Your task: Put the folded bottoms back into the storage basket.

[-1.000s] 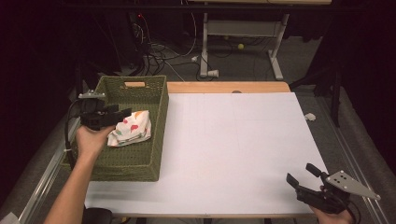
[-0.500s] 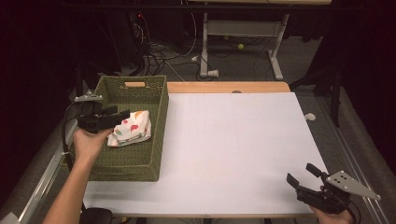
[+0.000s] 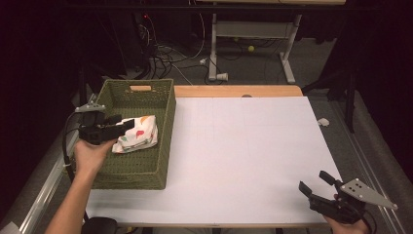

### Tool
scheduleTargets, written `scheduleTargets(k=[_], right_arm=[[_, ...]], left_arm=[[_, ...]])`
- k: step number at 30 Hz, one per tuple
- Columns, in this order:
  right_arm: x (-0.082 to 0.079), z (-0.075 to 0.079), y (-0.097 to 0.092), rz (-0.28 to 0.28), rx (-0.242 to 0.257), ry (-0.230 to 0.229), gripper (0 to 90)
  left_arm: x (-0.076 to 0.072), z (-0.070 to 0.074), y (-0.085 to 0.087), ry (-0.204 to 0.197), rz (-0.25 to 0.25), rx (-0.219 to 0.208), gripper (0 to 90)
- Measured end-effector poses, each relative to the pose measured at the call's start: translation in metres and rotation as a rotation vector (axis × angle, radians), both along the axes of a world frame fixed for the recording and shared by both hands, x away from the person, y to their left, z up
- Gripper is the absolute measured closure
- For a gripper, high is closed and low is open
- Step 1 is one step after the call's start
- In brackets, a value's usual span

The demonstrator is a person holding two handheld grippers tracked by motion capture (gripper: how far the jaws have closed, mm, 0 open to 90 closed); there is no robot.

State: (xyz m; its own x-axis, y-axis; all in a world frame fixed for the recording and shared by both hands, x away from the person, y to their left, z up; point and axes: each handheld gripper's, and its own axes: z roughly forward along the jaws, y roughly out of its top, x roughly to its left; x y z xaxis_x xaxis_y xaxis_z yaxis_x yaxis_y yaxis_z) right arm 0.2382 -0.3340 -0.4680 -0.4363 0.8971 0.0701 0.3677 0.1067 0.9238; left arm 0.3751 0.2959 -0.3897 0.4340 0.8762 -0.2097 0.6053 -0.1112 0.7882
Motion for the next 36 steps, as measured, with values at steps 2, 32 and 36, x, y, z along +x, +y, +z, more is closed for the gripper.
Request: scheduleTargets(k=[2,32,36], right_arm=[[0.000,0.000,0.000,-0.001,0.000,0.001,19.2],[0.000,0.000,0.000,-0.001,-0.001,0.001,19.2],[0.000,0.000,0.000,-0.001,-0.001,0.000,19.2]], left_arm=[[-0.001,-0.001,0.000,0.001,0.000,-0.001,35.7],[-0.026,-0.003,0.000,-0.021,-0.036,-0.031,35.6],[-0.030,-0.004,0.000,-0.025,-0.038,-0.031,35.6]])
